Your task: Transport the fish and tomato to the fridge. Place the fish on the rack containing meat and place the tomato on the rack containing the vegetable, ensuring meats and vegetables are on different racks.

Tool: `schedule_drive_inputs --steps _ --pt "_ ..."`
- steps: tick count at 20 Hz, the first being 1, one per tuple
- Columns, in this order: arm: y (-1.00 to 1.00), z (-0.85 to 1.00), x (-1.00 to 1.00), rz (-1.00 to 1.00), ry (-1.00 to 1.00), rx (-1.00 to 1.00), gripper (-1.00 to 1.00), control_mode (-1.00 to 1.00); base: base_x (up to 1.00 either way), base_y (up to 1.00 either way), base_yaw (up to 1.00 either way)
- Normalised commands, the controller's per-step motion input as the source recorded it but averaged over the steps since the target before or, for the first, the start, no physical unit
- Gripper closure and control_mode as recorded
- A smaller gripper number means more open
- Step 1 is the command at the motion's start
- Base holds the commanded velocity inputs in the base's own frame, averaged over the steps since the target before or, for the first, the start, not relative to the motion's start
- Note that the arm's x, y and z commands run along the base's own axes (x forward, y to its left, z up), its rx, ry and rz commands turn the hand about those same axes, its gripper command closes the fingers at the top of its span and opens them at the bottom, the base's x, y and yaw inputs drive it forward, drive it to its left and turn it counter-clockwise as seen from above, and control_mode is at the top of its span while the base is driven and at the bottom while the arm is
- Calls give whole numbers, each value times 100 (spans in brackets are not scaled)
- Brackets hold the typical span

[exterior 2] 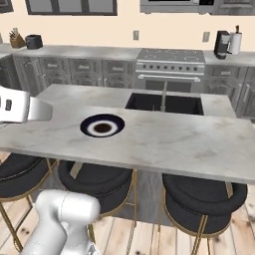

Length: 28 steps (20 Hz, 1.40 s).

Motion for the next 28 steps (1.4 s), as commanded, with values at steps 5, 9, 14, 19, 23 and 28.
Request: schedule_drive_inputs --steps 5,9,14,19,23,28 --pt "0 0 0 0 0 0 100 100 -100 90 21" --pt "0 0 0 0 0 0 100 100 -26 94 65" --pt "0 0 0 0 0 0 100 100 0 23 96" --pt "0 0 0 0 0 0 100 100 0 3 100" --pt "0 0 0 0 0 0 100 100 14 -2 99" --pt "0 0 0 0 0 0 100 100 86 -64 41"
